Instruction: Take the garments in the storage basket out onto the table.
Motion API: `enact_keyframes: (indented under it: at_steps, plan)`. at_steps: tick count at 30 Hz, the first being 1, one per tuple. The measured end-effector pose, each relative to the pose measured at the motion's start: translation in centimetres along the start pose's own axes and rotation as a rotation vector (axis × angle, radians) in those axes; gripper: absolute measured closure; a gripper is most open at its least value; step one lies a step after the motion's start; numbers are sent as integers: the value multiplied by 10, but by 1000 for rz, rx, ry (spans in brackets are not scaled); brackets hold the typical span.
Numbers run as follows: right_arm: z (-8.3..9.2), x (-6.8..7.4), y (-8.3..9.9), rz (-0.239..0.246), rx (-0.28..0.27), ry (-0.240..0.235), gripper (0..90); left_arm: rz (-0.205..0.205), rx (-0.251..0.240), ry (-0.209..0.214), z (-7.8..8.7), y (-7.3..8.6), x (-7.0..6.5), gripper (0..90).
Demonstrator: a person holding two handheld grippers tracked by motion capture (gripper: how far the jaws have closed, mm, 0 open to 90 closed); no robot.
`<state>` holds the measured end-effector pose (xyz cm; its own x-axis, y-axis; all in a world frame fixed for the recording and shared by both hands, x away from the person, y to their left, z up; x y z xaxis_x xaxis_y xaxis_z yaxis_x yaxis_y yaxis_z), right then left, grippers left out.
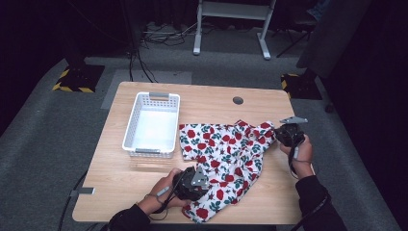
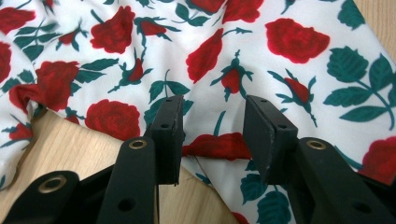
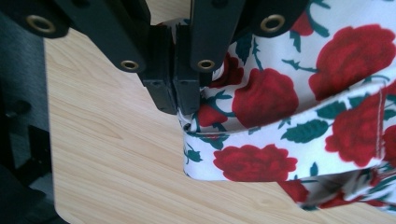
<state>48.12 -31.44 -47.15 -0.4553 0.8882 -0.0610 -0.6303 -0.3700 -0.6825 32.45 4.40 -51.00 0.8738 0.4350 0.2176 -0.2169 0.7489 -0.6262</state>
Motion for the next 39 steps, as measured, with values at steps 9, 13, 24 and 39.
enact_keyframes:
  at_steps: [9,13,24,39]
  plan:
    - [-12,-23,7,-53,40,38,867,28,0,-14,3,5,1,564]
    - [-12,-25,12,-58,20,27,754,63,-4,-34,2,5,1,476]
    - [41,31,42,70,-89,-179,480,65,-41,3,2,-2,-13,419]
    - [27,98,69,249,58,-333,432,34,-148,6,-2,-46,-18,399]
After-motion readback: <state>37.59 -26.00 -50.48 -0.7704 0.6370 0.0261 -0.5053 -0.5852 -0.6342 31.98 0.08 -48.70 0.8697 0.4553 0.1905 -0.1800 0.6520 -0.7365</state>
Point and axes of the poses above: each handheld gripper's, and its own axes: z roughly backward along the jaws, y roughly out of its underside, x roughly to its left, the point moved 2 cm from there along -z, roughly forward along the jaws, and after that the axes turned 11 degrees about -y, right-handed, at the moved point
